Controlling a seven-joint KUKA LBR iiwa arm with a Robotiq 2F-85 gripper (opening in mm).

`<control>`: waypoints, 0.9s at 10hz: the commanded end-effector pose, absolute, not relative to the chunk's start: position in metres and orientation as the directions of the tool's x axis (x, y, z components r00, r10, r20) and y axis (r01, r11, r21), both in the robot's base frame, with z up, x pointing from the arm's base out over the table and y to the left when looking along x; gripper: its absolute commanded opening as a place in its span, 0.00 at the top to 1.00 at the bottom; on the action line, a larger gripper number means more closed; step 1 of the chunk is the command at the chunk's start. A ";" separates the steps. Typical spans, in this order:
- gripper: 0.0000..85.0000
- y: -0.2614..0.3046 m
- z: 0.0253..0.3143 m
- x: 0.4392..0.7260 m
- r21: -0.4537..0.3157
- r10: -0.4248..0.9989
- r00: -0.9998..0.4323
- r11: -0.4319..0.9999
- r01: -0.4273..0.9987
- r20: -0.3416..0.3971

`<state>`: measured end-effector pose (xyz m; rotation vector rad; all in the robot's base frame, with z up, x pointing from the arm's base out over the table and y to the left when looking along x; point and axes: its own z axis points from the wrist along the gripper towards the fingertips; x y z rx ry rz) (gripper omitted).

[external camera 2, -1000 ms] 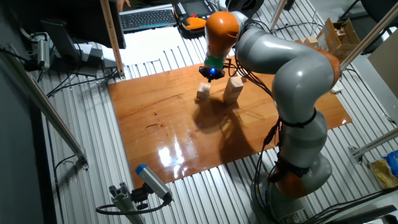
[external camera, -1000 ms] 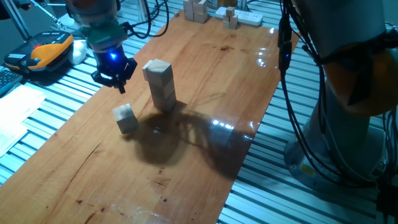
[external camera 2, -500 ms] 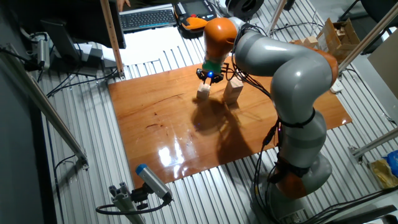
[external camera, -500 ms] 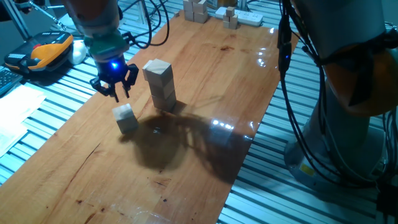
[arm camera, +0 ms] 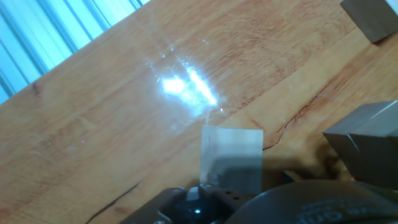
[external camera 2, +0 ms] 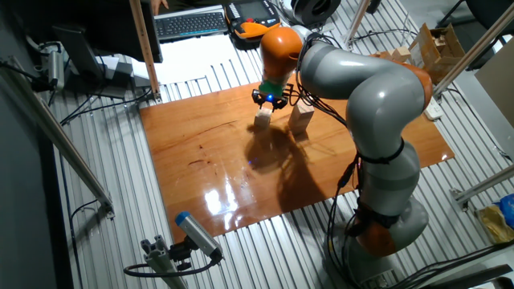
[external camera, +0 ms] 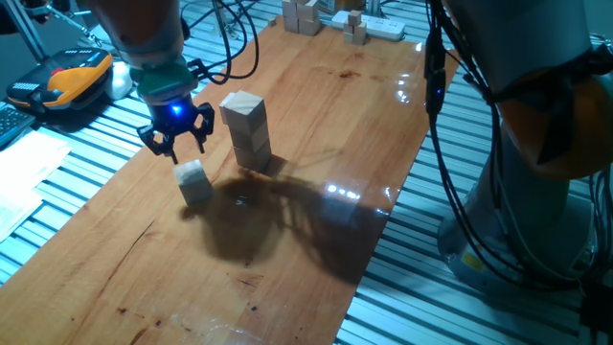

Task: Stack the blocks in a vertical line of five

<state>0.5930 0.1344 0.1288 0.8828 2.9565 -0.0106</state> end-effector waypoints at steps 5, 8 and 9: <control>0.20 0.136 0.113 0.593 0.013 0.546 -0.837 0.838 0.546 -0.033; 0.20 0.136 0.109 0.593 0.012 0.552 -0.833 0.834 0.552 -0.028; 0.20 0.136 0.106 0.593 0.006 0.554 -0.832 0.833 0.554 -0.028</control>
